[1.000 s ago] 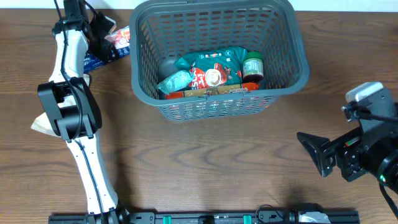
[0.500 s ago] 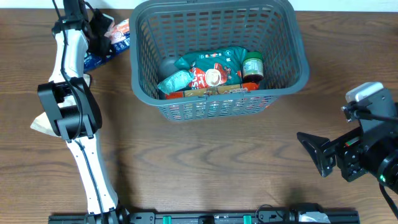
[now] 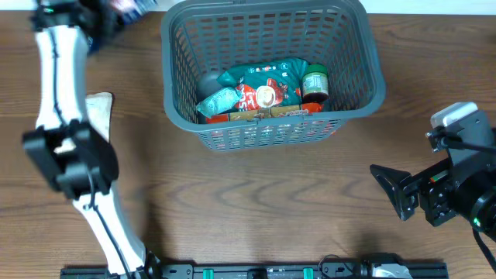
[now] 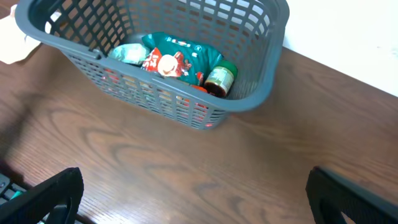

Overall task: Pack container
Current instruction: 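Carry the tissue multipack into the basket and release it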

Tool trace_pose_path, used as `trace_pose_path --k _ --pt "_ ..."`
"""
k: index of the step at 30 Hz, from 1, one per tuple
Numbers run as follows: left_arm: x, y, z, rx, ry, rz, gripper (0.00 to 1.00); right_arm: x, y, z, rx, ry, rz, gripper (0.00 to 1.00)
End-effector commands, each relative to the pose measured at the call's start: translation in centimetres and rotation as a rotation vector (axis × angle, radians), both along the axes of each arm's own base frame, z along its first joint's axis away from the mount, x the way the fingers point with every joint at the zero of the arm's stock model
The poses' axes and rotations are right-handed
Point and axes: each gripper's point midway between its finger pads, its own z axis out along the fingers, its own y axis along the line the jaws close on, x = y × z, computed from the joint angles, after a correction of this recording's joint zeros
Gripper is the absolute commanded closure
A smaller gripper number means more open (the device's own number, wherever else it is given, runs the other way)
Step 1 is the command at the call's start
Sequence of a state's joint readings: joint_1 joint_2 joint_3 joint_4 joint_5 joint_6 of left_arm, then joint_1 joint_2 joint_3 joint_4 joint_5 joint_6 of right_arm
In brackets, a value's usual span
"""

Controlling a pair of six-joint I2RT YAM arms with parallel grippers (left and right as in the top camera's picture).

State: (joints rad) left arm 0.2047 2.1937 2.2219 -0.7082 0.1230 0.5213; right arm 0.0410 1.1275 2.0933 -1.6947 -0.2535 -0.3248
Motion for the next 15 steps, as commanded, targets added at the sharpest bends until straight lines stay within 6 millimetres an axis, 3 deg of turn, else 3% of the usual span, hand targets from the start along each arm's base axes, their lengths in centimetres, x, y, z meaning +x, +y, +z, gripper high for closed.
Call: trace_pose_path --k 1,4,8,11,15 --pt "-2.3 1.8 8.5 -0.063 -0.167 0.151 0.94 -0.1 0.1 0.0 0.005 0.003 -0.002 0.01" --pt "-4.0 1.3 13.2 -0.163 -0.271 0.228 0.94 -0.1 0.1 0.0 0.005 0.003 -0.002 0.01" --pt "-6.5 -2.1 18.1 -0.281 -0.358 0.248 0.94 -0.1 0.1 0.0 0.005 0.003 -0.002 0.01" --pt "-7.8 -6.4 19.4 -0.332 -0.352 0.195 0.94 -0.1 0.1 0.0 0.005 0.003 -0.002 0.01" --pt "-8.9 -13.6 18.9 -0.395 -0.282 0.094 0.94 -0.1 0.1 0.0 0.005 0.003 -0.002 0.01"
